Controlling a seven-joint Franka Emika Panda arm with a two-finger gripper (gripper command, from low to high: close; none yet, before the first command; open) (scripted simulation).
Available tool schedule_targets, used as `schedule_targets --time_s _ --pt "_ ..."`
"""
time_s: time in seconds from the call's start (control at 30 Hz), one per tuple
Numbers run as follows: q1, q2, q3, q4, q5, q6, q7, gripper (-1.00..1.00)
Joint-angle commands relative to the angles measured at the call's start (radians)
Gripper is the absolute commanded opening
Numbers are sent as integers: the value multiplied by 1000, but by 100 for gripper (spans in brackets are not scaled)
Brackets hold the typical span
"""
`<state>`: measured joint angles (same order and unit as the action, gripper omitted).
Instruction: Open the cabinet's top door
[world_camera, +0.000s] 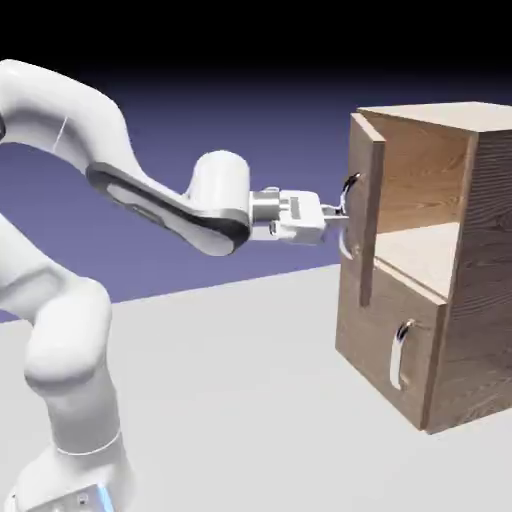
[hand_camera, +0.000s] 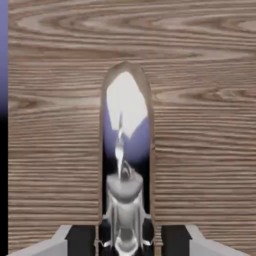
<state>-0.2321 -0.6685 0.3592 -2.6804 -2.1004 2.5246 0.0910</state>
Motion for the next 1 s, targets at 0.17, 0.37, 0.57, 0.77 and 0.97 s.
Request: schedule_targets --time_s 0.17,0.37,0.57,0.77,0.97 --pt "17 -68 92 -45 260 -87 -144 -100" --pt "61 -103 198 -59 521 -233 -271 -100" --pt "98 -83 346 -12 780 -458 -362 -100" --pt "64 0 531 110 978 -719 -396 -100" --pt "-59 110 743 277 1101 -968 -391 -100"
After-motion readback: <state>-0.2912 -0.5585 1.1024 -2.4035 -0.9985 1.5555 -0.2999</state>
